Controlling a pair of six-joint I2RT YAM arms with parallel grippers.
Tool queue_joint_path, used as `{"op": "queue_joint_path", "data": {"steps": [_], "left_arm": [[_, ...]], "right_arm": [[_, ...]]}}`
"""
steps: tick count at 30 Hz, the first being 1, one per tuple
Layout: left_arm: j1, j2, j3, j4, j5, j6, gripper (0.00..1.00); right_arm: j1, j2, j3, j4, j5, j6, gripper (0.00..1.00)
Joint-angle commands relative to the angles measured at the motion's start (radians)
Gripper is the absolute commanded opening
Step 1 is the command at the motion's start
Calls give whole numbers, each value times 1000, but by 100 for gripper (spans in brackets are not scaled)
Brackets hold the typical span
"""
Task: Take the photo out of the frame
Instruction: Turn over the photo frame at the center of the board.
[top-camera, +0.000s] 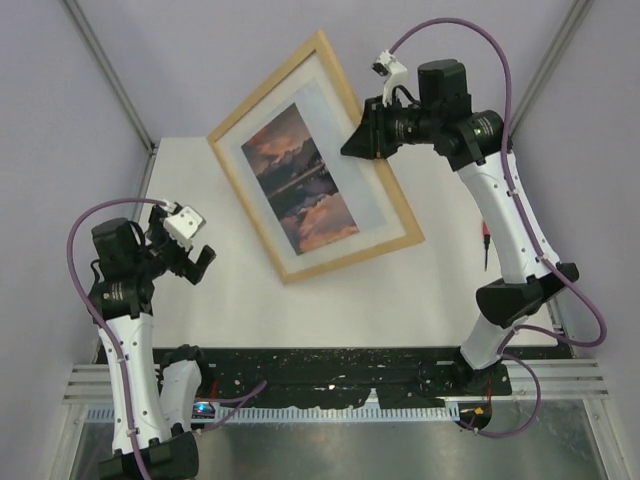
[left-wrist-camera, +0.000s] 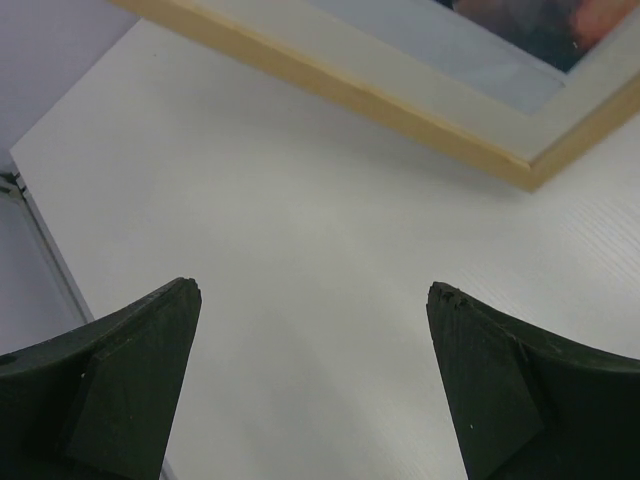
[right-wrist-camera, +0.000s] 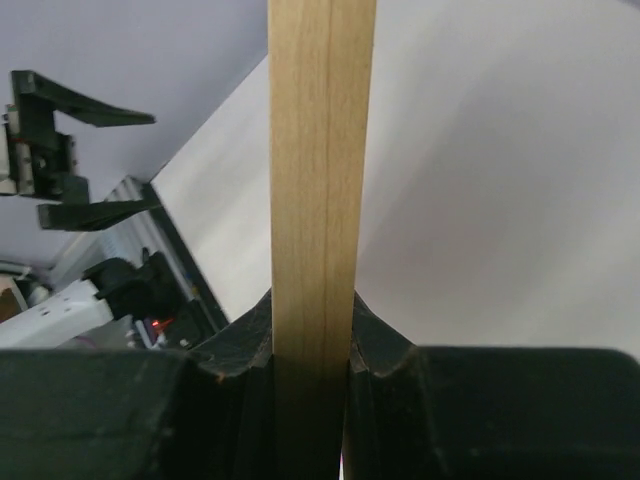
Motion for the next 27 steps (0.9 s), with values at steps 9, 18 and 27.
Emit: {"op": "queue_joint_path", "data": {"steps": [9,18,27], "left_arm": [[7,8,-63,107,148,-157,100],[-12,128,-99,288,178,-365,100],[-265,398,-114,555,11,-575,100]], "right_arm": [[-266,-315,-852,688,-272,238,8],[-478,-288,-1181,869,-226,223,8],[-569,-52,-1190,891,-160,179,8]]}}
